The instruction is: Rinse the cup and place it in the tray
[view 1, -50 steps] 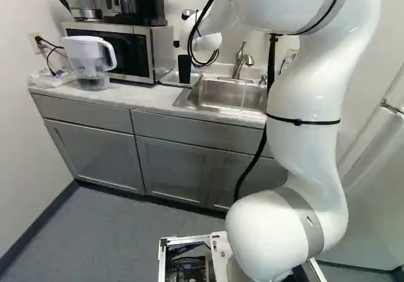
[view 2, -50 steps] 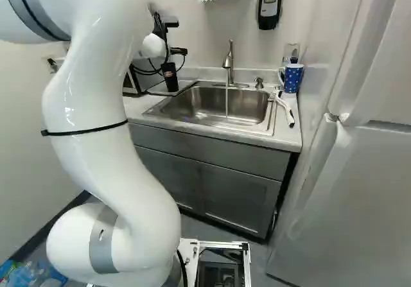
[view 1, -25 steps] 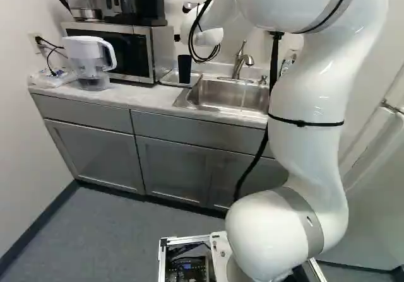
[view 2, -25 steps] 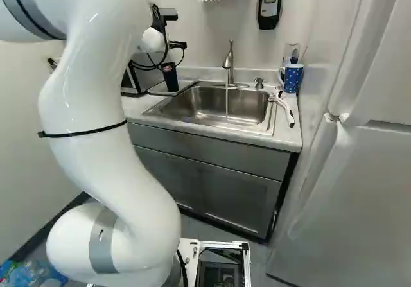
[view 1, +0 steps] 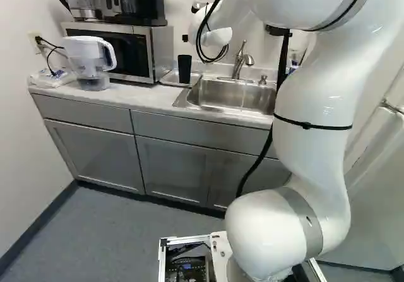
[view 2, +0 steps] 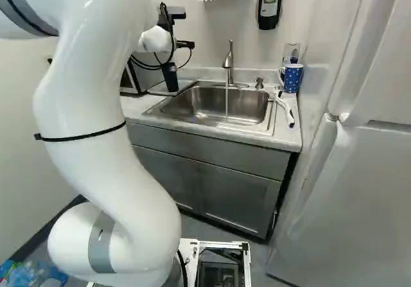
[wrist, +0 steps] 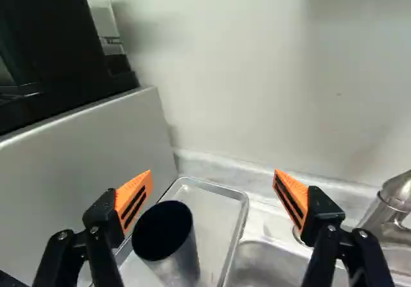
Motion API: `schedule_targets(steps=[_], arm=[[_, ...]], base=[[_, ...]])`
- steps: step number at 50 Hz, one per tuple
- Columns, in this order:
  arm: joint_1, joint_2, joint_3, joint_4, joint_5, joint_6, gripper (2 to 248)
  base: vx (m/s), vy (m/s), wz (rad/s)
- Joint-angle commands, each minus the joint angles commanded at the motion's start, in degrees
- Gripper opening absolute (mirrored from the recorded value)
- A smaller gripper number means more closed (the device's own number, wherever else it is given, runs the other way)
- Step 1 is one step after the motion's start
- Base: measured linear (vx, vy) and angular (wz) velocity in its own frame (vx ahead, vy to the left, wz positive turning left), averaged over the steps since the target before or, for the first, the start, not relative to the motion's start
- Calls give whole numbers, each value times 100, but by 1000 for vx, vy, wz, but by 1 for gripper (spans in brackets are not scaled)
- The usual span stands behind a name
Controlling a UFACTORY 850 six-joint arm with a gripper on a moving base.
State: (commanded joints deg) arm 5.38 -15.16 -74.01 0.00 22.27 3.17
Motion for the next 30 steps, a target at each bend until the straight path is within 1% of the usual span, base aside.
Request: schedule_targets(steps=[30], arm=[[-430,268,301,0,0,0,247]], base=[[0,0,0]])
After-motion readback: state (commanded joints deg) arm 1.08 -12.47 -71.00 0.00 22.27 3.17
